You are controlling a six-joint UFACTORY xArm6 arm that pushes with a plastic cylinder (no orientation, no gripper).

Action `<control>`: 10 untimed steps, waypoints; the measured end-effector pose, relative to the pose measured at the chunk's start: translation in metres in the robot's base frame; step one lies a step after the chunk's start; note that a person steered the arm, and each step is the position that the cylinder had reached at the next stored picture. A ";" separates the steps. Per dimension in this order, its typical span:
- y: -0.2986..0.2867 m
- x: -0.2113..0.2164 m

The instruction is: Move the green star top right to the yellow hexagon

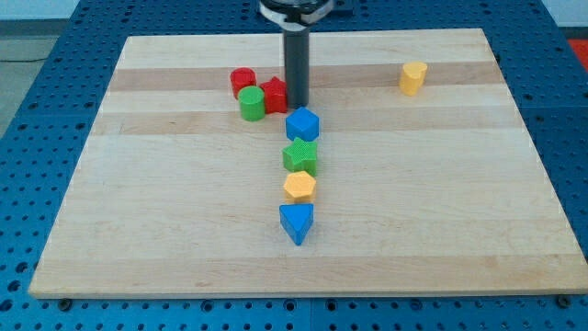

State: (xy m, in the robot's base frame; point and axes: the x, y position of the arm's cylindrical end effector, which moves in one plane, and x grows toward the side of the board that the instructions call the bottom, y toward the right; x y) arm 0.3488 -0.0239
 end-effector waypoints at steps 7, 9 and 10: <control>-0.124 0.048; -0.123 -0.002; -0.115 -0.006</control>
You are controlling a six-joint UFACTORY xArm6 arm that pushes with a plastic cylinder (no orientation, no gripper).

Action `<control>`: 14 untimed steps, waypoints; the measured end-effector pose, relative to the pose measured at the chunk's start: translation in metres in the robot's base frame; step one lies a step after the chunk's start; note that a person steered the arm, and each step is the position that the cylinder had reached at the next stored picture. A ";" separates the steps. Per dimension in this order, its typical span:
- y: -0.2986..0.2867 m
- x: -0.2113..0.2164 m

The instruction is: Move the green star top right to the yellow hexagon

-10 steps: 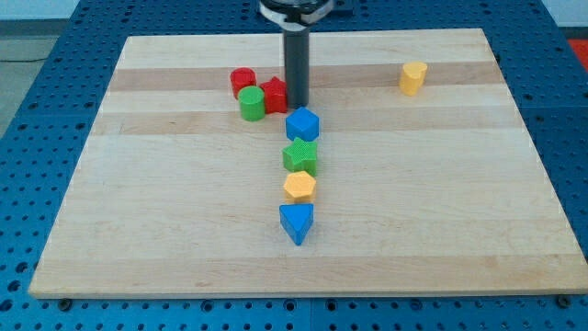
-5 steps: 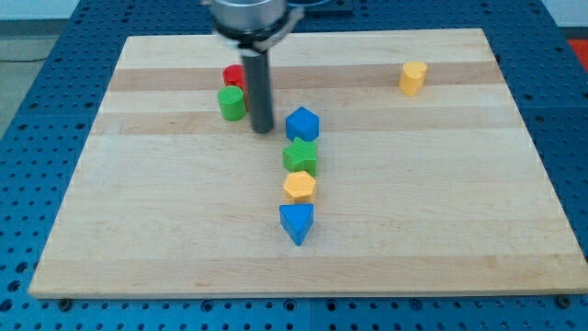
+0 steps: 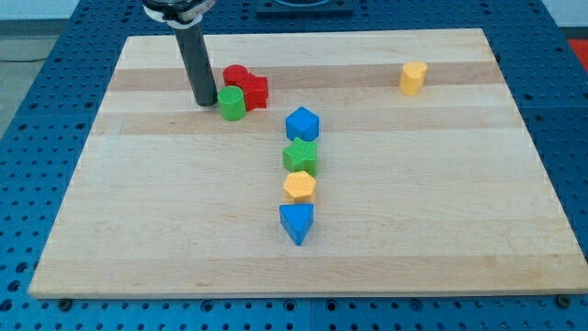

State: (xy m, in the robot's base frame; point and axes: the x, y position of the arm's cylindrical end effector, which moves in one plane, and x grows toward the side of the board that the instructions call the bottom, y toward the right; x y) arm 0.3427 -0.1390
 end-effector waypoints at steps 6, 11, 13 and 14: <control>0.038 0.069; 0.167 0.117; 0.224 0.141; 0.210 0.141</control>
State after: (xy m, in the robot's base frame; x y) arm 0.4841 0.0710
